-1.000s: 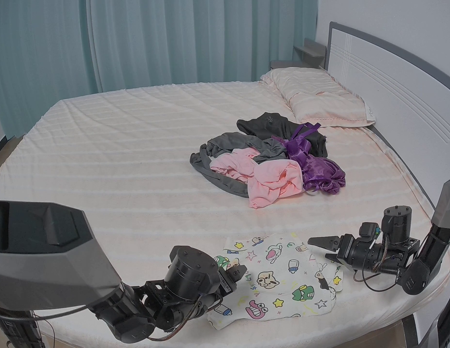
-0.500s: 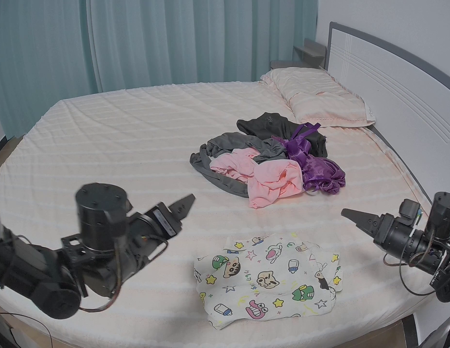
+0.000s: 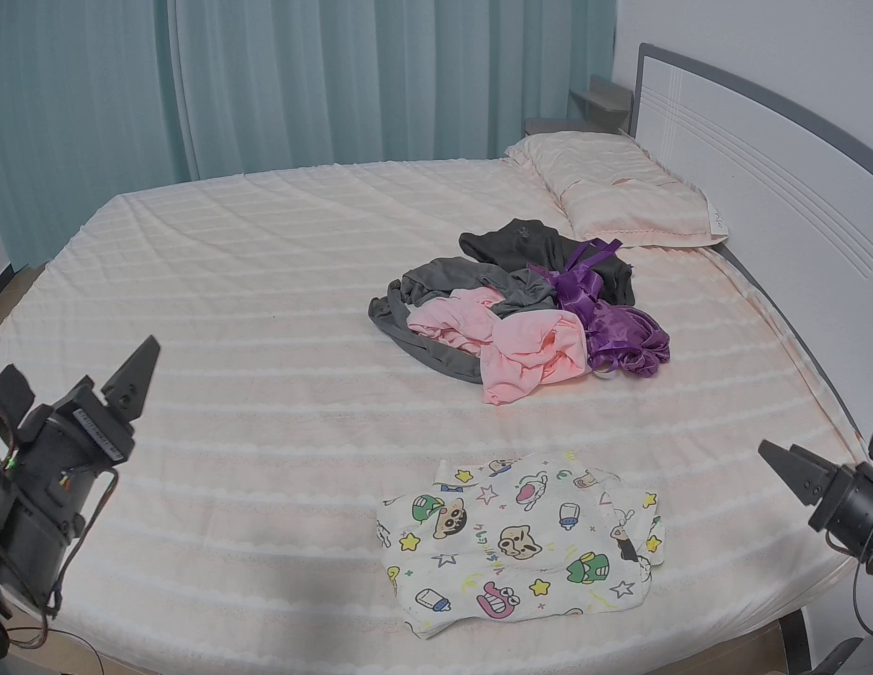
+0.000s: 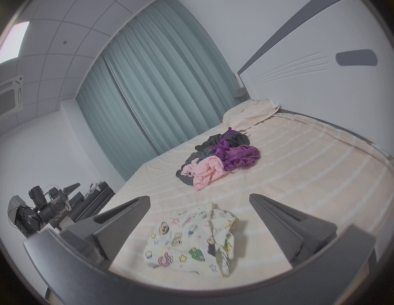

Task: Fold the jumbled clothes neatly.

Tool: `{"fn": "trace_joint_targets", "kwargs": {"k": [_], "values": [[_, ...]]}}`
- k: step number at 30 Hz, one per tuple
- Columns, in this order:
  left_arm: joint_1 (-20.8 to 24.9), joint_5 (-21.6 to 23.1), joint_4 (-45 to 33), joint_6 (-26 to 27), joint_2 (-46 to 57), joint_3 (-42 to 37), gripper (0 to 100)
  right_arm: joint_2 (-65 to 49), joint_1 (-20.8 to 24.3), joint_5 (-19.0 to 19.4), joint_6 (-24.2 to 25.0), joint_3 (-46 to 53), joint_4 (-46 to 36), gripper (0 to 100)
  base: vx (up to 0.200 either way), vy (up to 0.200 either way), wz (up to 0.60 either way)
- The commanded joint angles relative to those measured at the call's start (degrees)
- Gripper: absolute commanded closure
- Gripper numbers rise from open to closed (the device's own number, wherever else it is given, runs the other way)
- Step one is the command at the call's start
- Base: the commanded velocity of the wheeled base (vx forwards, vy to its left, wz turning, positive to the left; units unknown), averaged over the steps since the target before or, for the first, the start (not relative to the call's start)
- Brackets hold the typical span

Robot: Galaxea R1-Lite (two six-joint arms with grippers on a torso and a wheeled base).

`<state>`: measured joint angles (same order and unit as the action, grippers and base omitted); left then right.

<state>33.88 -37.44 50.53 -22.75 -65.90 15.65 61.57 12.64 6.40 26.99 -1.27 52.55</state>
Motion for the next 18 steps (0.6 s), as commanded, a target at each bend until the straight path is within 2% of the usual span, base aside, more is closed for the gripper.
{"fn": "trace_joint_targets", "kwargs": {"k": [1,6,7,8,10,12,14,15,18], "values": [[-5.31,-2.55,0.01,9.04,18.09,-8.71,0,-23.87,-0.42,-1.92,-3.26,0.39,-16.87,0,0.0,0.0,0.0],[-11.11,-2.47,-0.08,10.97,24.51,-12.4,0,-35.47,-0.51,-2.53,-4.58,1.09,-29.79,0,0.0,0.0,0.0],[-11.2,-2.47,-0.08,11.06,24.68,-12.58,0,-35.82,-0.51,-2.53,-4.67,1.18,-30.14,0,0.0,0.0,0.0],[-11.82,-2.47,-0.08,11.94,27.23,-13.72,0,-40.13,-0.51,-2.8,-5.11,1.27,-34.89,0,0.0,0.0,0.0],[-13.22,-2.47,-0.17,13.26,29.96,-15.13,0,-44.44,-0.95,-2.88,-5.11,1.27,-38.93,0,0.0,0.0,0.0],[-15.95,-2.47,-1.31,14.93,32.59,-15.65,0,-47.51,-2.45,-2.88,-5.46,1.27,-41.66,0,0.0,0.0,0.0],[-16.56,-2.47,-1.66,15.19,33.29,-15.65,0,-48.13,-2.97,-2.88,-5.46,1.27,-42.18,0,0.0,0.0,0.0],[-18.76,-2.38,-4.74,16.24,37.87,-15.65,0,-51.38,-5.7,-2.71,-6.25,1.27,-45.08,0,0.0,0.0,0.0],[-20.25,-2.38,-8.25,17.03,40.94,-15.65,0,-54.1,-7.63,-2.36,-8.01,1.18,-47.98,0,0.0,0.0,0.0]]}}
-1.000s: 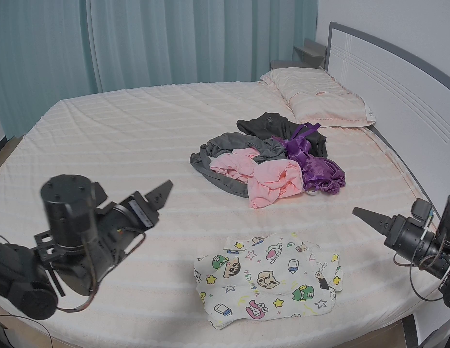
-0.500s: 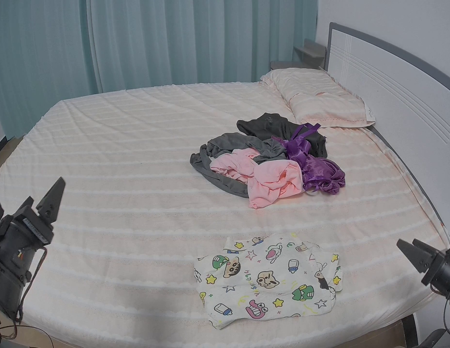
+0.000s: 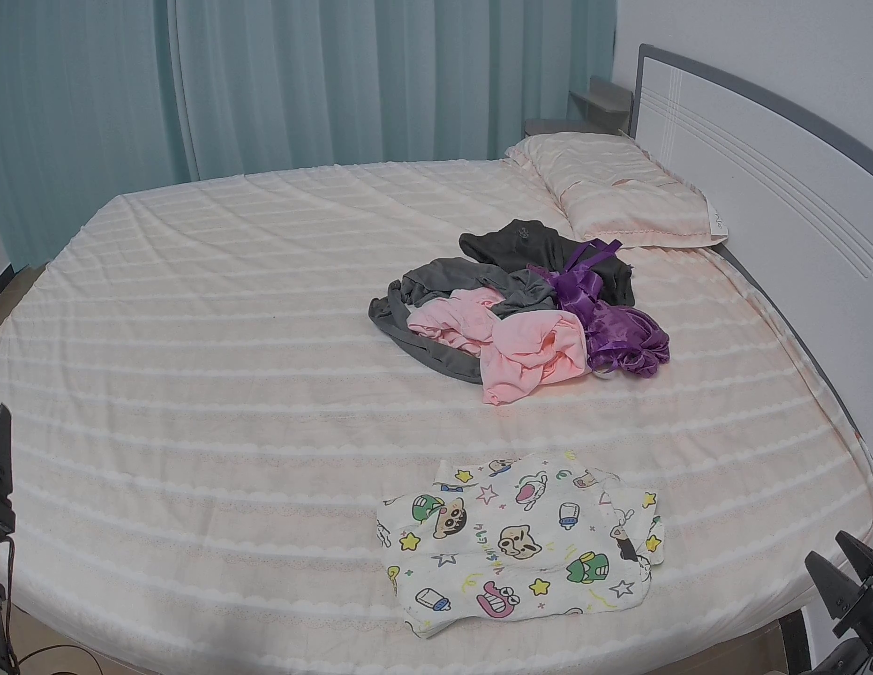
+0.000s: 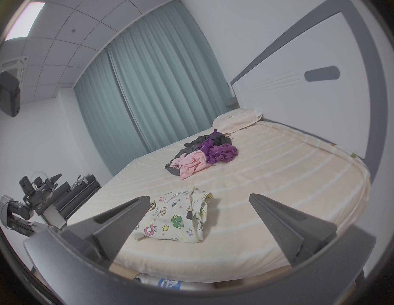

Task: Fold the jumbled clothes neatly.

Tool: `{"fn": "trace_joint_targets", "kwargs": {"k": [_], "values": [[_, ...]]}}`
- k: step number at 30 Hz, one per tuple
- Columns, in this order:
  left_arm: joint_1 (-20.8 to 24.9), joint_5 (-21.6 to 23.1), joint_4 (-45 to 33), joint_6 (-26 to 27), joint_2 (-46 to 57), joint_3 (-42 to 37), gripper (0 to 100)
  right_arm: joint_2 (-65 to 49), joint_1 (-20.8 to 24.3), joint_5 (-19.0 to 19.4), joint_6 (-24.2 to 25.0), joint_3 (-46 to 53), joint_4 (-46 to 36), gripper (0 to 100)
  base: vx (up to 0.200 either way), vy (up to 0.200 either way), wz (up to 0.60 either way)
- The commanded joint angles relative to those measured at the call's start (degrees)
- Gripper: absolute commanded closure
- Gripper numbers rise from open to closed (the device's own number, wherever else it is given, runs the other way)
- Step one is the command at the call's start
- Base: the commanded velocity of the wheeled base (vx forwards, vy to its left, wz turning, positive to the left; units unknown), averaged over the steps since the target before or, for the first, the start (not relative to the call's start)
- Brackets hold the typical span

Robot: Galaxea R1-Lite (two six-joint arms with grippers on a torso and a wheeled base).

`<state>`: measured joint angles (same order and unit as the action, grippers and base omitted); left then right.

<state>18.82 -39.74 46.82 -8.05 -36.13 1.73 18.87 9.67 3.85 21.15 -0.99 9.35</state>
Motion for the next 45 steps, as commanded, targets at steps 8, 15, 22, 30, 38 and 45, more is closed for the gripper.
{"fn": "trace_joint_targets", "kwargs": {"k": [8,15,22,30,38,45], "values": [[-14.25,2.74,-14.48,7.78,28.66,-1.73,0,-17.38,-10.11,1.77,-9.02,0.72,-5.83,0,0.0,0.0,0.0],[-19.17,6.96,-20.81,10.95,35.69,-1.64,0,-17.9,-10.02,0.98,-16.4,0.81,-5.83,0,0.0,0.0,0.0],[-19.09,7.05,-21.69,11.47,36.05,-1.73,0,-18.61,-9.84,-1.04,-29.24,0.81,-5.92,0,0.0,0.0,0.0],[-19.0,18.3,-35.57,11.12,36.05,-1.73,0,-18.7,-9.84,4.5,-19.3,-1.21,-11.72,0,0.0,0.0,0.0],[-19.0,40.8,-43.66,8.22,35.96,-1.56,0,-18.7,-9.84,-6.23,-23.96,0.02,-11.02,0,0.0,0.0,0.0],[-19.0,38.6,-43.04,8.13,36.13,-1.73,0,-18.61,-9.58,-2.45,-21.85,0.64,-10.58,0,0.0,0.0,0.0]]}}
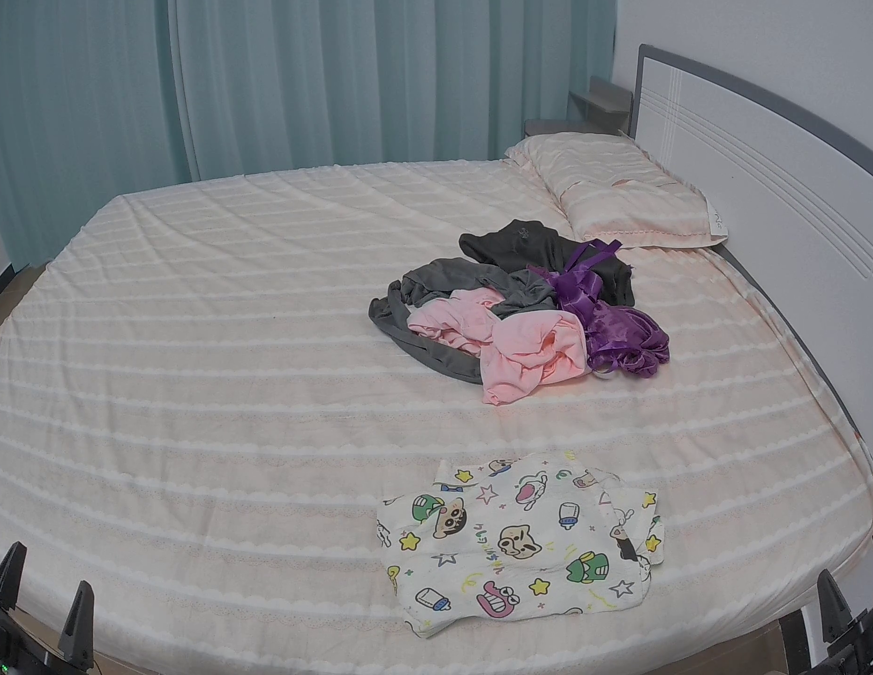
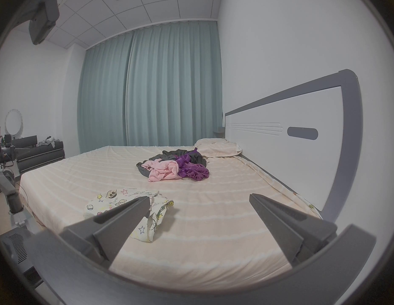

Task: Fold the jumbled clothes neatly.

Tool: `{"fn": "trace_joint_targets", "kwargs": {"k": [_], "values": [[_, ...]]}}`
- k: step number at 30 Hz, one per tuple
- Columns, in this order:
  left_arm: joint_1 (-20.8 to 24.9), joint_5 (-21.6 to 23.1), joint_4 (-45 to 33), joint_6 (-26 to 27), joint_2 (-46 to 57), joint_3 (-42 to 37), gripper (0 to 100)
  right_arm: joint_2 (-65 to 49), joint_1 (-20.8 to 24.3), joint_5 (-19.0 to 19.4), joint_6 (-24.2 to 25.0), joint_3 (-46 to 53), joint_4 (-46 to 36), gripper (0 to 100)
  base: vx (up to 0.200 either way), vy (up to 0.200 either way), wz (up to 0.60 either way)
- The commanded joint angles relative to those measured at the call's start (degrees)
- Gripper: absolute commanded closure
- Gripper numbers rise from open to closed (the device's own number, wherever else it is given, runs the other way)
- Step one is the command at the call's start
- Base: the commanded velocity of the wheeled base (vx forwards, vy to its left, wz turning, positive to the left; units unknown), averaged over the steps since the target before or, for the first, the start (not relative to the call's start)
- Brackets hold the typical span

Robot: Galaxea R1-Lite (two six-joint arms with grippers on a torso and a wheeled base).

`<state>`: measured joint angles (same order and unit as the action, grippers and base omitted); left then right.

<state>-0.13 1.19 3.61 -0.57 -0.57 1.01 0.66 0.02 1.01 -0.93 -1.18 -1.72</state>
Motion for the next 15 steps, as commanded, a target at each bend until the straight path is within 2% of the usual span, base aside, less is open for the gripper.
{"fn": "trace_joint_targets", "kwargs": {"k": [1,2,3,4,5,6,7,9,12,13,15], "values": [[-0.04,-6.82,0.26,2.77,0.57,-1.01,0,-0.48,0.06,0.39,0.14,0.83,0.66,0,0.0,0.0,0.0],[-0.04,-10.25,0.26,4.62,0.49,-1.01,0,-0.48,0.06,0.39,0.31,0.92,0.84,0,0.0,0.0,0.0],[-0.04,-15.52,0.17,5.85,0.4,-1.01,0,-0.48,0.15,0.31,0.57,0.92,0.93,0,0.0,0.0,0.0],[-0.04,-16.05,0.17,5.85,0.49,-1.01,0,-0.48,0.06,0.31,0.57,0.92,0.93,0,0.0,0.0,0.0],[-0.04,-20.62,0.17,5.49,0.49,-1.01,0,-0.57,0.15,0.31,0.75,0.92,1.1,0,0.0,0.0,0.0],[-0.04,-20.88,0.17,5.67,0.49,-1.01,0,-0.57,0.15,0.31,0.66,0.92,1.1,0,0.0,0.0,0.0],[0.05,-19.92,0.17,5.58,0.4,-1.01,0,-0.57,0.15,0.31,0.49,0.92,1.1,0,0.0,0.0,0.0],[0.22,-15.26,-0.09,4.79,-0.31,-1.01,0,-0.57,0.15,0.39,0.66,1.01,1.1,0,0.0,0.0,0.0],[0.22,-3.74,-2.47,-0.83,0.13,-1.01,0,-0.57,0.15,0.48,0.49,0.92,1.02,0,0.0,0.0,0.0],[0.31,-1.46,-4.4,-0.13,0.49,-0.84,0,-0.57,0.15,0.48,0.4,0.92,0.93,0,0.0,0.0,0.0],[0.31,-1.55,-4.4,0.84,0.57,-0.84,0,-0.57,0.15,0.39,0.4,0.92,0.93,0,0.0,0.0,0.0]]}}
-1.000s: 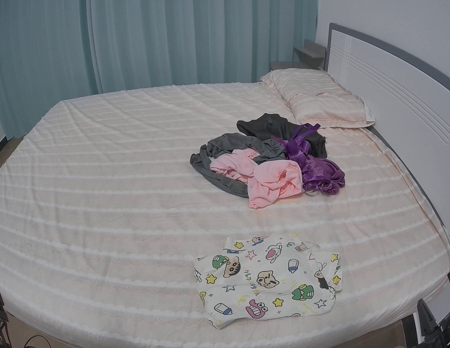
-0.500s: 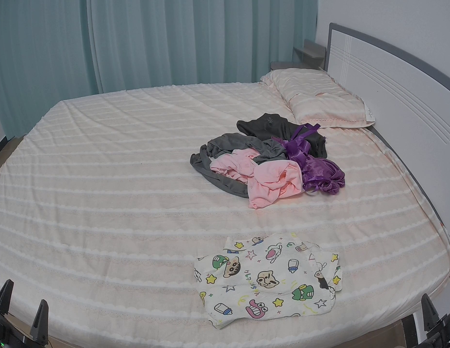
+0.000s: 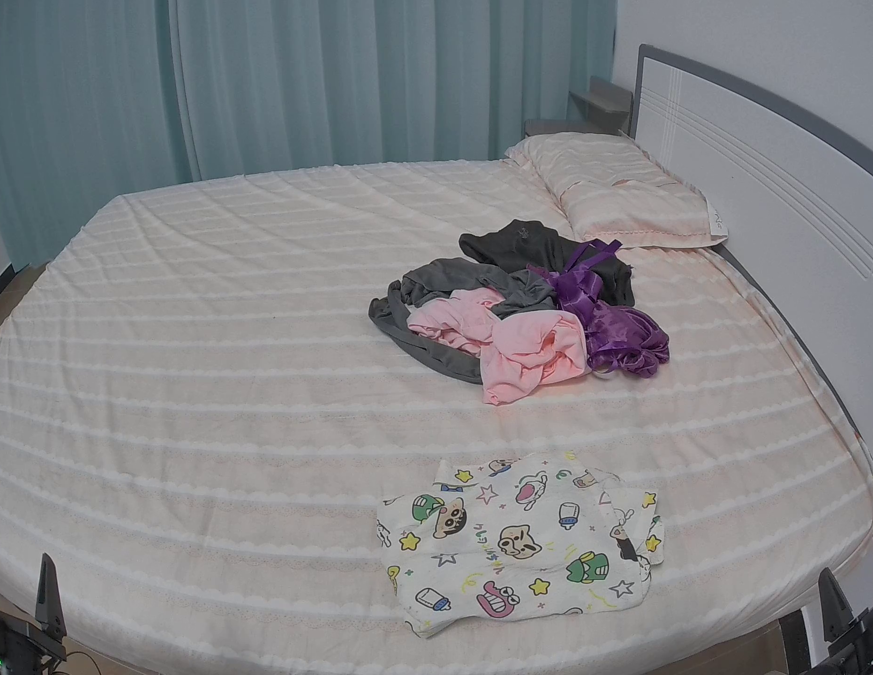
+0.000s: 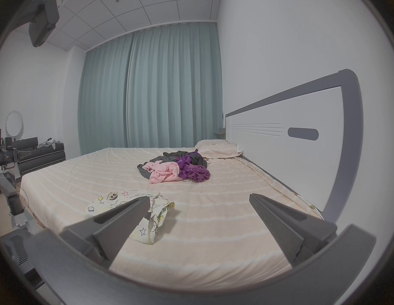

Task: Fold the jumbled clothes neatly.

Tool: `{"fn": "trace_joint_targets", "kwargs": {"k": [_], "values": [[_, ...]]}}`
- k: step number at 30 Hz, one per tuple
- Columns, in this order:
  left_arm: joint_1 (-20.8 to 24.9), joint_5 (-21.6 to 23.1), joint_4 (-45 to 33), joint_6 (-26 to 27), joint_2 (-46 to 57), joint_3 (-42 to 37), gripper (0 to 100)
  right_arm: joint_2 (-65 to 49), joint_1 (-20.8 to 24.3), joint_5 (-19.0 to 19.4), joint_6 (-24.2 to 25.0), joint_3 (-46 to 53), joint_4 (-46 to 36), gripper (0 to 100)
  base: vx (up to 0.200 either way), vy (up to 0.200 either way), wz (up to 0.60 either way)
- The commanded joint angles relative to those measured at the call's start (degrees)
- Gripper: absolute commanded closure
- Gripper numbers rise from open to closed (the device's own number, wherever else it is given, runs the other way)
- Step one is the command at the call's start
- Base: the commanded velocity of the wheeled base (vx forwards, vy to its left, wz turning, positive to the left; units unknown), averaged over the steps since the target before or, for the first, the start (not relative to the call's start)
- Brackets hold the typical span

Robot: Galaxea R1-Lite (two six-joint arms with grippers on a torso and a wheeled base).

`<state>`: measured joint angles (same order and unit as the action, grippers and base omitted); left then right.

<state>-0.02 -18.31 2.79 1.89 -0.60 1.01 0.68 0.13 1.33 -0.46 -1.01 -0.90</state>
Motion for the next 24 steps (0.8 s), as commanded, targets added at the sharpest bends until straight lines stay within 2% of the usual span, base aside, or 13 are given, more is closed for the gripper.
{"fn": "trace_joint_targets", "kwargs": {"k": [1,24], "values": [[0.2,17.78,-2.97,-1.36,0.6,-1.01,0,-0.59,0.04,0.08,-0.06,0.75,0.11,0,0.0,0.0,0.0],[0.2,16.55,-2.62,-2.59,0.6,-1.01,0,-0.59,0.04,-0.19,0.2,0.75,0.11,0,0.0,0.0,0.0]]}}
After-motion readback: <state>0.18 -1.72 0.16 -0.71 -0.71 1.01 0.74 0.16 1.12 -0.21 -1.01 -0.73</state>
